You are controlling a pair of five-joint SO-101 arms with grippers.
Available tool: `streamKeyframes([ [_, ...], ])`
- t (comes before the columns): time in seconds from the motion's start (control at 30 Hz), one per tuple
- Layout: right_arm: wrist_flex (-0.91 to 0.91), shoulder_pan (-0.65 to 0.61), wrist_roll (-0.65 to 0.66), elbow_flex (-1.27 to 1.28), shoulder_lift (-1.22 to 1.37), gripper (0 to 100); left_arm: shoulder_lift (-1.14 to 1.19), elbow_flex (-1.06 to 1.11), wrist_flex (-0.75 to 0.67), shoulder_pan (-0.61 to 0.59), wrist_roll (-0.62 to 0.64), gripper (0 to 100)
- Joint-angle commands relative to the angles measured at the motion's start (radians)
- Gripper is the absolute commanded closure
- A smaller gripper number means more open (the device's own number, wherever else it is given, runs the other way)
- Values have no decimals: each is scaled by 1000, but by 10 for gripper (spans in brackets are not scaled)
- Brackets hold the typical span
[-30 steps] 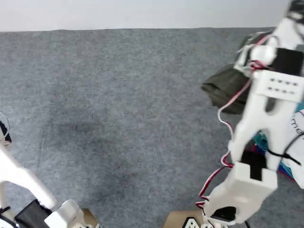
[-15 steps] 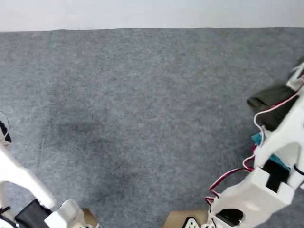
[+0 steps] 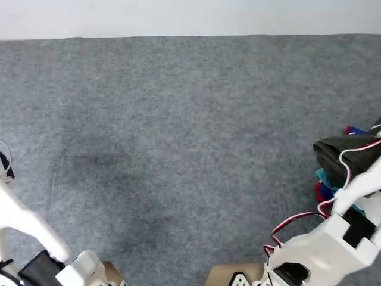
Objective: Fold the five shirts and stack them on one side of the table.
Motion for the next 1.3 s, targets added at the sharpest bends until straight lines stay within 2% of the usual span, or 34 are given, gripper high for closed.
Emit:
streamKeyframes([
  [0.0,35,18,34,-5,-61,991,-31,-5,20,5,-2,997],
  [0.27,-67,116,101,-5,13,991,-35,-5,21,2,-2,997],
  [0.53,-71,173,218,-5,160,984,-32,-4,21,2,-2,997],
  [0.6,-62,176,227,-8,191,926,-32,-4,21,2,-2,997],
  [0.77,-22,196,184,-31,154,680,-32,-4,21,2,-2,997],
  [0.83,-13,202,164,-58,110,623,-32,-4,21,2,-2,997],
  [0.9,-12,197,161,-74,67,609,-31,-4,21,3,-2,997],
  [1.0,-8,166,160,-74,21,633,-31,-4,21,3,-2,997],
  [1.1,-7,131,161,-71,12,700,-31,-4,21,3,-2,997],
  [1.2,24,84,161,-71,31,831,-31,-4,21,3,-2,997],
  [1.27,39,33,167,-71,47,955,-31,-4,21,3,-2,997],
])
